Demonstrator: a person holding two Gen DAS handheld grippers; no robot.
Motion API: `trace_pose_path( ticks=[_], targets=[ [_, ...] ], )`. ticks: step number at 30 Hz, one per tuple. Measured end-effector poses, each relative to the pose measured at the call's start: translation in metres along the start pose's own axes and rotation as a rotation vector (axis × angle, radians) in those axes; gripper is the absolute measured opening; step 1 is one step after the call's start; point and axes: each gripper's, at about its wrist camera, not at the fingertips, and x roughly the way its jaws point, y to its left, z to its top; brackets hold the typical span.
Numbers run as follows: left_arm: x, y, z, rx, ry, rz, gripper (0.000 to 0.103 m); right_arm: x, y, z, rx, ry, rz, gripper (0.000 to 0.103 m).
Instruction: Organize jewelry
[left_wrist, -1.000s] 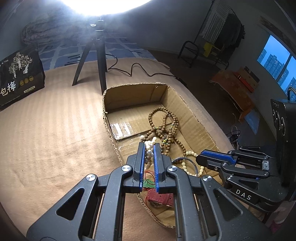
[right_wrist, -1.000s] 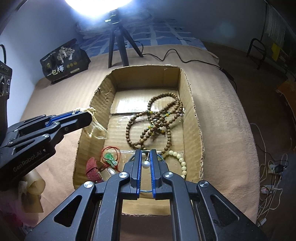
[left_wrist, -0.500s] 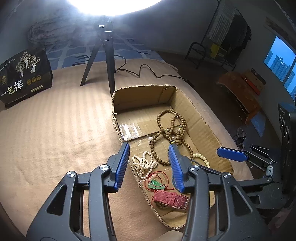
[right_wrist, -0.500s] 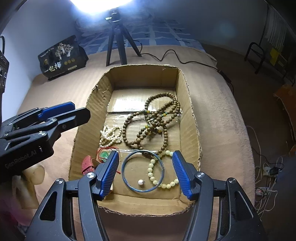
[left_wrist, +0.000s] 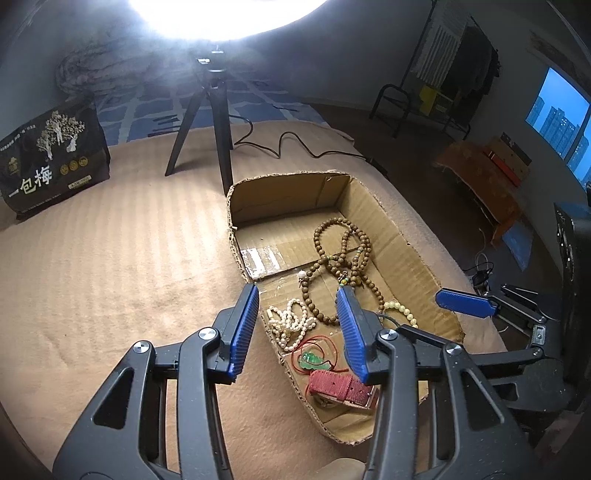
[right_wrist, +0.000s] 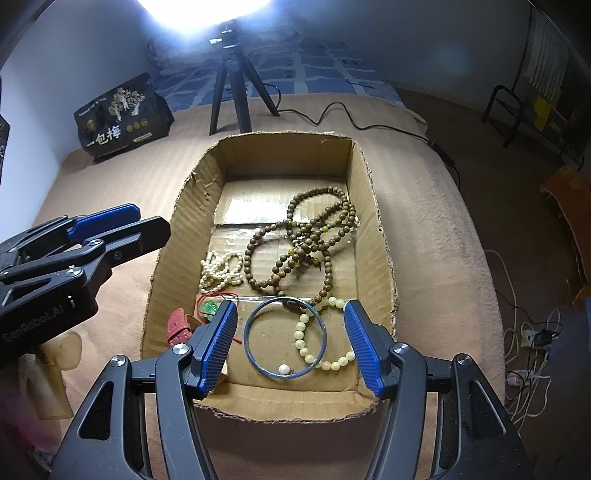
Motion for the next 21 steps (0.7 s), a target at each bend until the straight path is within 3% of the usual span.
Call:
trace_pose_path(
  ticks=[16,21],
  targets=[
    [-0.068,-0.003,-0.012,0.041,-0.069,0.037,0.045,-0.061,0.021,-0.014,-0.042,-0.138,-0.058,0.060],
    [-0.094,-0.010,-0.022,0.074,-0.096,0.044,0.046,-0.076,0.027,-0.021,-0.048,-0.166,-0.047,0.065]
  ],
)
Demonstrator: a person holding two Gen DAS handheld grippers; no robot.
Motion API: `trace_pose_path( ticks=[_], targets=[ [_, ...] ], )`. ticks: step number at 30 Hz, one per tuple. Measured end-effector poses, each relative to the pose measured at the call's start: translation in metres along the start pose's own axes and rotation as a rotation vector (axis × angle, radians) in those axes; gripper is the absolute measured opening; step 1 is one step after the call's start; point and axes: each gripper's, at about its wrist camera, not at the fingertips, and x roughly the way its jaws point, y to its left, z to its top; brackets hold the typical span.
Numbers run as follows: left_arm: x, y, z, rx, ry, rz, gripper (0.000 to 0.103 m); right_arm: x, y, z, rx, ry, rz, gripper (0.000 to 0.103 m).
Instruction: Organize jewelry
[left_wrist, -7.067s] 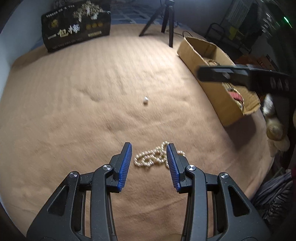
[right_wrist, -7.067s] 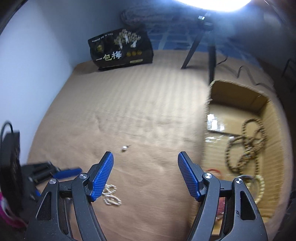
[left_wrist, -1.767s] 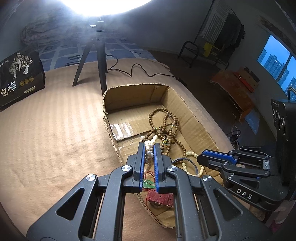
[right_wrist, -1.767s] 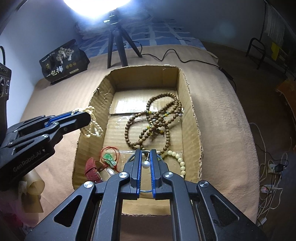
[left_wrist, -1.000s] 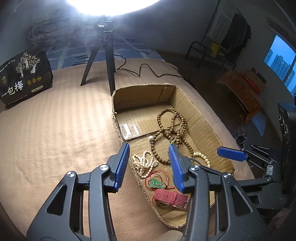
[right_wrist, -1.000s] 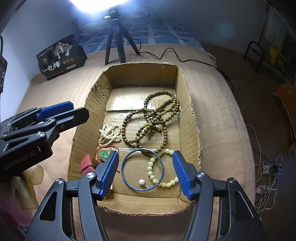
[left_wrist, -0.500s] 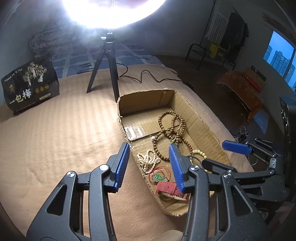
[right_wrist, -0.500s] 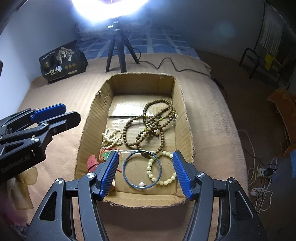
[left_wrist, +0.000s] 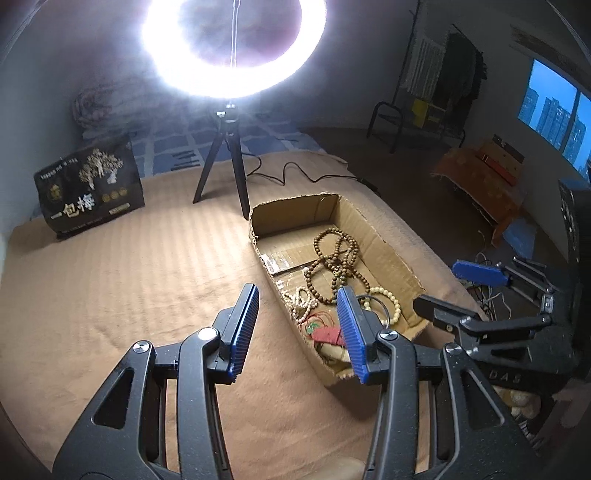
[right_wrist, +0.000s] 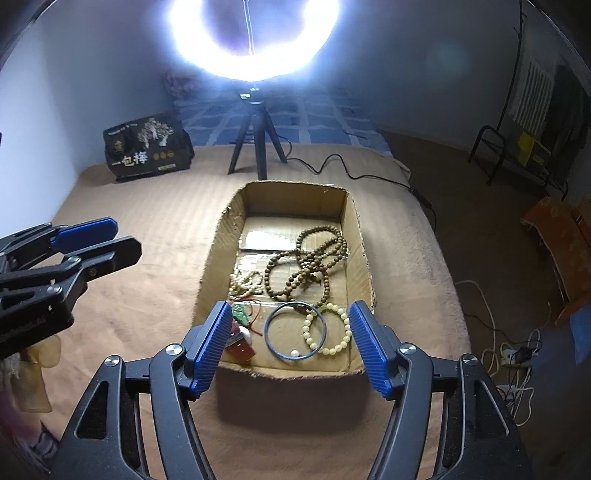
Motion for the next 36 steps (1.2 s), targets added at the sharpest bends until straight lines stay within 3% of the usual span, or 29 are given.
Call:
trace_pose_path(
  ticks=[3,10,13,18,24,30,32,36],
  targets=[
    [-0.015,-0.004,-0.008,0.015,-0.011,0.006,0.063,-0.012,0.003,-0.004,-0.004,-0.024,-0.005,0.066],
    [-0.042,-0.008,-0.024,0.056,-0.022,0.036,0.064,-0.040,0.012,-0.016,-0.024,-0.083,-0.026,0.070],
    [-0.052,-0.010,-0.030,0.065,-0.032,0.048,0.075,-0.048,0.012,-0.021,-0.023,-0.103,-0.026,0.071],
    [-0.069,-0.018,-0.040,0.101,-0.053,0.060,0.078,-0.061,0.012,-0.026,-0.023,-0.148,-0.046,0.073],
    [-0.080,-0.028,-0.049,0.144,-0.068,0.106,0.090,-0.073,0.010,-0.027,0.001,-0.204,-0.059,0.079],
    [-0.088,-0.029,-0.050,0.139,-0.091,0.121,0.094,-0.072,0.010,-0.027,0.009,-0.212,-0.064,0.079],
    [-0.089,-0.029,-0.050,0.148,-0.102,0.139,0.103,-0.072,0.009,-0.027,0.005,-0.213,-0.066,0.079],
    [-0.089,-0.032,-0.050,0.163,-0.105,0.161,0.103,-0.069,0.010,-0.027,0.007,-0.217,-0.071,0.079]
  ],
)
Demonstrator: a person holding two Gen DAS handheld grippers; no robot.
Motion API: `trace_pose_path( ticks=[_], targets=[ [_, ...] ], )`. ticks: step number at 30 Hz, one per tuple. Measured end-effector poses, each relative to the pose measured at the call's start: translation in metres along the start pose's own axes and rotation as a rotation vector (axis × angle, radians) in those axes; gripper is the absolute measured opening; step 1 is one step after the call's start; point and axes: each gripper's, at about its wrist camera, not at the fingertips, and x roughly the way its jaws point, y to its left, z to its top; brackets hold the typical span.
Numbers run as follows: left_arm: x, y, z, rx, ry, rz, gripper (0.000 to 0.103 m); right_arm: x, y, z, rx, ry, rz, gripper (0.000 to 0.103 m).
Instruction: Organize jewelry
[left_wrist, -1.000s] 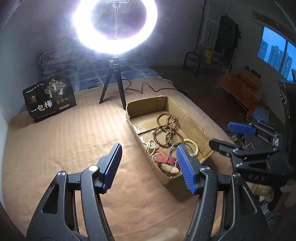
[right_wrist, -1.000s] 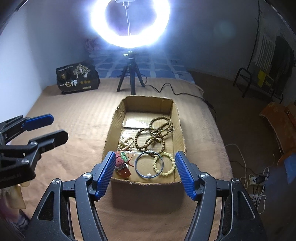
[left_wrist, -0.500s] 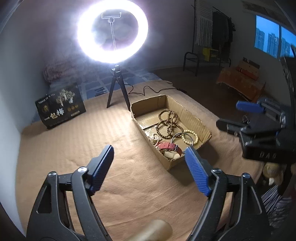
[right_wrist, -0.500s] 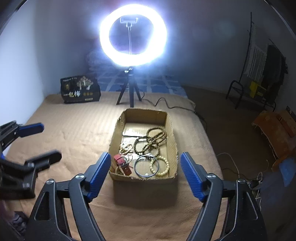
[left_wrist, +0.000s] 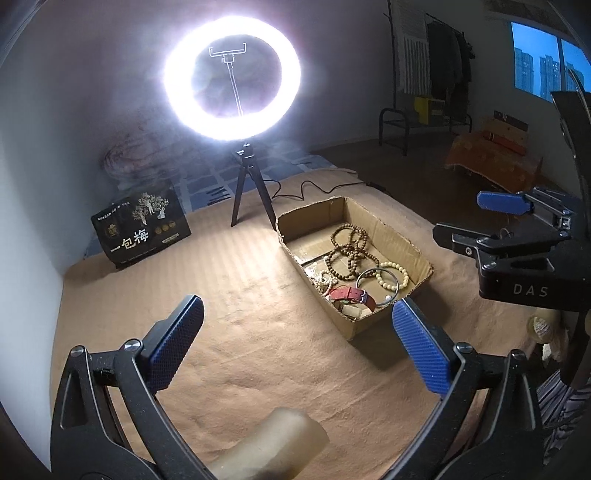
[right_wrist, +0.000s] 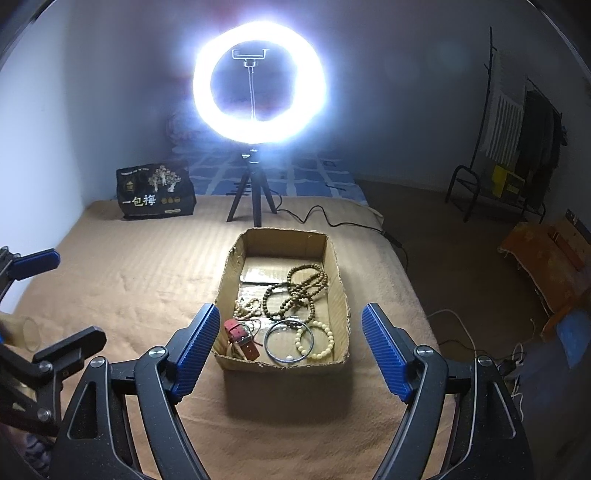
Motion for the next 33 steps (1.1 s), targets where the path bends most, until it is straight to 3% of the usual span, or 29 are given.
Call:
trace_pose_path(
  ticks=[33],
  targets=[
    [0.0005,0.0034,-0.0013,-0.005,0.009,0.006,0.103,0.0035,-0.0041,-0.0004,0.007,0.003,-0.023,0.080]
  ],
)
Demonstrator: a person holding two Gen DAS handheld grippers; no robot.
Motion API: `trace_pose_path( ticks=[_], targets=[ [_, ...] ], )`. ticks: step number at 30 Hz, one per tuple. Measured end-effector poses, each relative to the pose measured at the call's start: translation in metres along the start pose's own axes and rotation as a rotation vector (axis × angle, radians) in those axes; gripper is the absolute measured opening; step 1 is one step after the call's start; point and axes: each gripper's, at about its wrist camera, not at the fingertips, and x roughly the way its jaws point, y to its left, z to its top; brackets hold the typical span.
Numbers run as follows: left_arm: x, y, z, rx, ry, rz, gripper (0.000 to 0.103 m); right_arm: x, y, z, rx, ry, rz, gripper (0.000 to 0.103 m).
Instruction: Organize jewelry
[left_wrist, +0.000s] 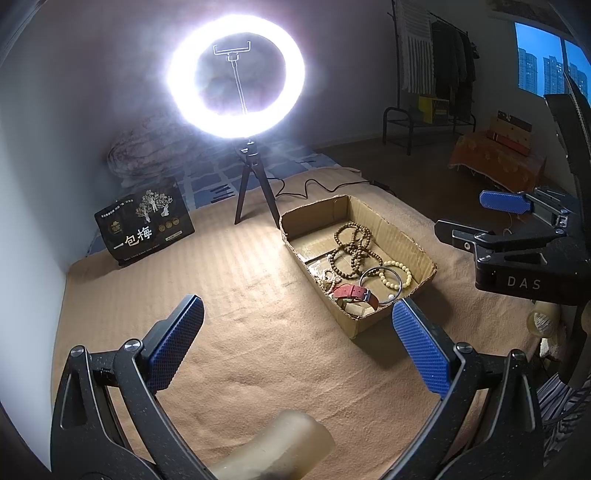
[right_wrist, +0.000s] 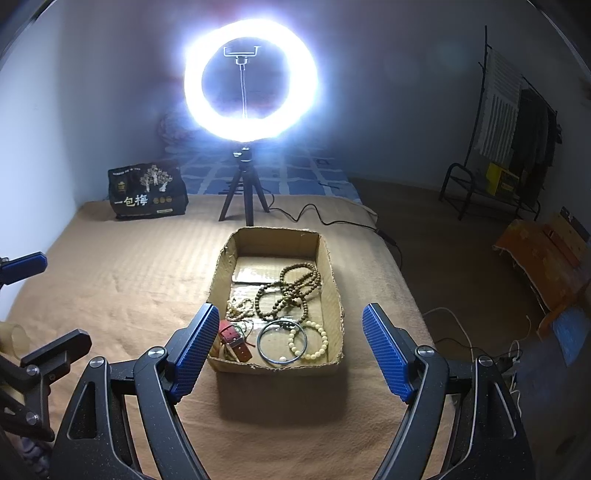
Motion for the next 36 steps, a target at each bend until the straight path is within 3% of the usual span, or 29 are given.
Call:
trace_pose_path(
  ticks=[36],
  targets=[
    [-0.0006,-0.0010,0.0017,-0.001,-0.002,0.004,0.103,-0.0003,-0.0005,-0.0015,0.005,0.006,0.007,0.080]
  ],
)
